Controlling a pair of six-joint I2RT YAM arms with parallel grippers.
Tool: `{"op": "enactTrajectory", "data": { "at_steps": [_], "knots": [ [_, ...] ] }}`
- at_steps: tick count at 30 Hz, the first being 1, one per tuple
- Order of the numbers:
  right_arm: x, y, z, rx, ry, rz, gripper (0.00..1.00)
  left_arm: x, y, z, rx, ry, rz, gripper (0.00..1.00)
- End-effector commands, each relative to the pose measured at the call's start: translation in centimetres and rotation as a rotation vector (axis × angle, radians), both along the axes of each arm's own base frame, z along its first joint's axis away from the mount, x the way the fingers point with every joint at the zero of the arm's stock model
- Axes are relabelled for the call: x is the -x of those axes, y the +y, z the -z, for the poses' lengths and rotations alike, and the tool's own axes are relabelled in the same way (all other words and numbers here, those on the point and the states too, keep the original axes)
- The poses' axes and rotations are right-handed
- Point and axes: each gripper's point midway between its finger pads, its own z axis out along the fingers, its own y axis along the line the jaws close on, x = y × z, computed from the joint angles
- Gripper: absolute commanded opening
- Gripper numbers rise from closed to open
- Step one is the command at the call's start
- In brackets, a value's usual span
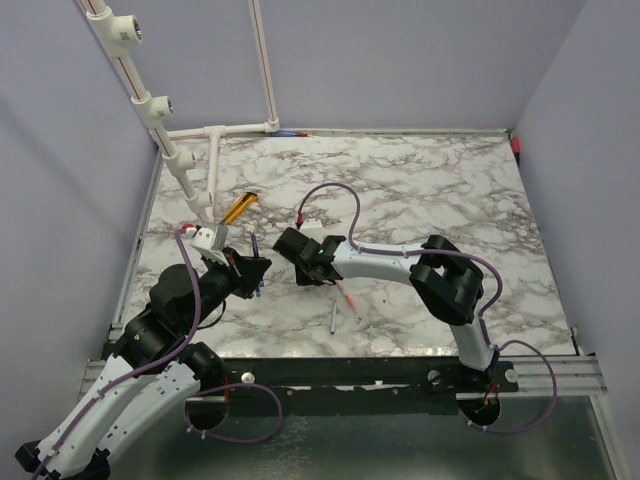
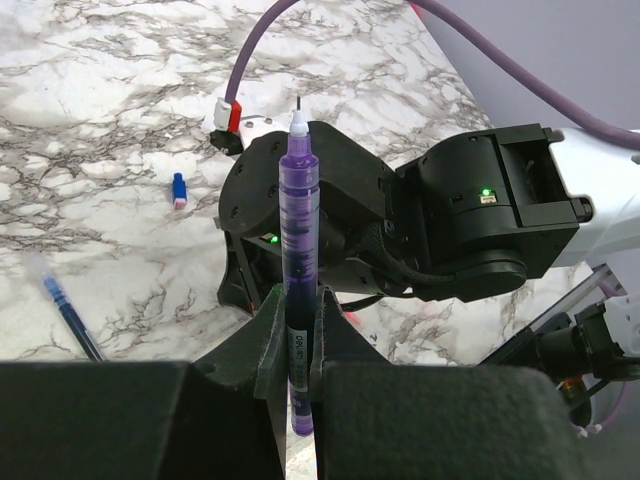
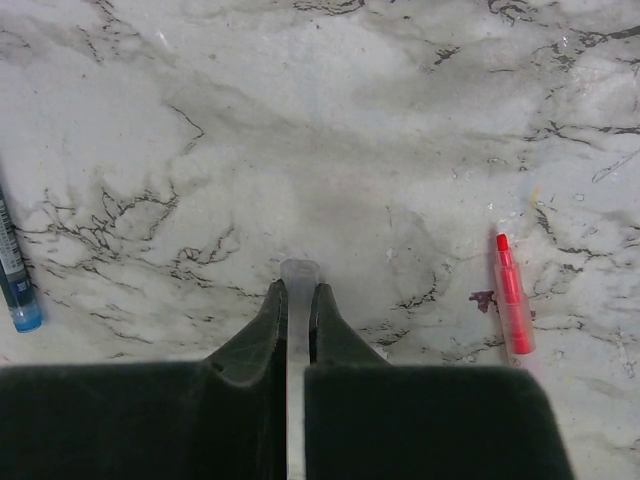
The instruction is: Insert the pens into the pen caps
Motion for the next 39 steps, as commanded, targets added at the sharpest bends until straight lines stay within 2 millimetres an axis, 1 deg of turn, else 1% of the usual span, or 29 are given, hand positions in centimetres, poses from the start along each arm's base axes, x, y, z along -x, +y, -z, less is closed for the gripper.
{"op": "enactTrajectory", "data": {
  "at_steps": [1,4,7,13,19,24,31,33,34,35,39],
  "knots": [
    [1.0,-1.5,0.8,0.038,0.028,-0.020,0.01,-0.3,0.1,0.5,-0.008,0.010,-0.015,0.00],
    [0.8,-1.3,-0.7,0.014,0.000,-0.034,0.01,-0.3,-0.1,0.6,-0.011,0.016,-0.009,0.00],
    [0.6,-1.2,-2.7,-0.017,-0.028,-0.047,0.01,-0.3,-0.2,0.7,-0.013,0.022,-0.002,0.00],
    [1.0,-1.3,-5.8,-0.088,-0.062,-0.078,0.00,-0.2,-0.5,1.0,-0.017,0.037,0.010,0.00],
    [1.7,-2.9,-8.7,-0.130,-0.102,-0.081,0.00,-0.2,-1.0,1.3,-0.023,0.048,0.030,0.00],
    [2.1,-4.5,-11.9,-0.176,-0.165,-0.083,0.01,-0.2,-1.7,1.4,-0.018,0.052,0.060,0.00],
    [3.0,-6.1,-16.6,-0.302,-0.268,-0.116,0.01,1.0,-3.9,0.8,0.042,0.037,0.197,0.00],
    [3.2,-6.4,-17.8,-0.337,-0.302,-0.137,0.01,1.2,-4.6,0.5,0.079,0.028,0.230,0.00],
    [3.4,-6.6,-18.8,-0.367,-0.325,-0.148,0.01,1.4,-4.9,0.5,0.101,0.031,0.245,0.00],
    [3.6,-6.8,-19.2,-0.383,-0.338,-0.157,0.01,1.5,-5.4,0.3,0.127,0.025,0.266,0.00],
    [4.1,-7.4,-22.5,-0.487,-0.430,-0.182,0.01,2.3,-6.9,0.1,0.204,0.016,0.355,0.00]
  ]
}}
